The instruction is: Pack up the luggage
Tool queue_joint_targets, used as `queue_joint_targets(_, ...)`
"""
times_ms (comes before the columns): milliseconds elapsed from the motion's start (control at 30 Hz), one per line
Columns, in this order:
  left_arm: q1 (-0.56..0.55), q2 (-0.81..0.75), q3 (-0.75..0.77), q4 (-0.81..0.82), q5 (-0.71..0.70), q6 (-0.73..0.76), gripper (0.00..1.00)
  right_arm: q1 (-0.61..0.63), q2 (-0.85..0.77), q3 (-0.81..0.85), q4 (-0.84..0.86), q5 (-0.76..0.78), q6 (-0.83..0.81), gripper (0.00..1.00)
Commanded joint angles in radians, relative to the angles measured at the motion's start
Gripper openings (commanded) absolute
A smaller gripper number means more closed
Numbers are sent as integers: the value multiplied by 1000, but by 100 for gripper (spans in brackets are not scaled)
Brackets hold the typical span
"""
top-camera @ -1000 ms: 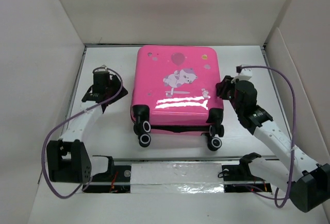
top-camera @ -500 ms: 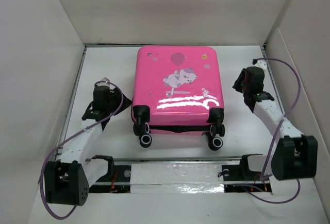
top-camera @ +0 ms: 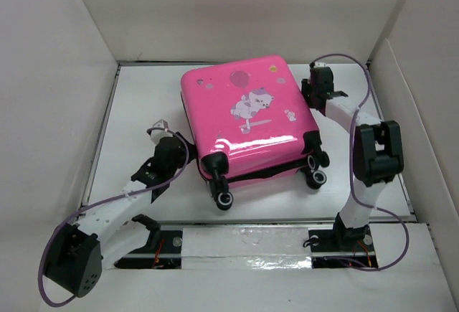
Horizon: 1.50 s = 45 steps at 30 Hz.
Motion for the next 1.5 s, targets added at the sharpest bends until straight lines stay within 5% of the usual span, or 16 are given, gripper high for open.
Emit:
queue_joint_targets(0,-254,-16,-54,51,62,-111,42,202,155,255,17,-347,14,34)
queue_joint_targets(167,-596,-11,-95,10,-118,-267,41,251,364,732,-225,-381,-34,42)
queue_joint_targets(233,-745,28,-81,-15,-210,-341,41,242,382,806,-213,-429,10,57)
queue_joint_targets(400,-879,96,45,-171,-375,-401,42,204,283,782,-184,-429,40,86)
queue_joint_targets(533,-888,-11,127,-295,-491,-309,46,142,38,615,-106,-389,38,96)
queue_joint_targets(667,-888,-159,236,-309,-632,-153,47,64,-259,301,53,-374,82,91)
queue_joint_targets(767,-888,-229,299,-186,-658,14,48,10,-448,0,155,-290,132,44)
queue_joint_targets(800,-865,-232,326,-138,-661,63,49,1,-572,-72,173,-239,142,19)
queue_joint_targets(900,-778,-169,433,-24,-622,198,54,1,-807,-348,233,-124,194,6)
queue_joint_targets(1067,-376,44,627,25,-334,251,56,-17,-1059,-684,209,7,282,6)
queue_joint_targets(1300,208,269,670,60,59,82,52,-17,-1122,-801,158,-34,310,8)
queue_joint_targets(1467,382,478,748,-36,104,90,52,-27,-1057,-829,241,-74,287,9)
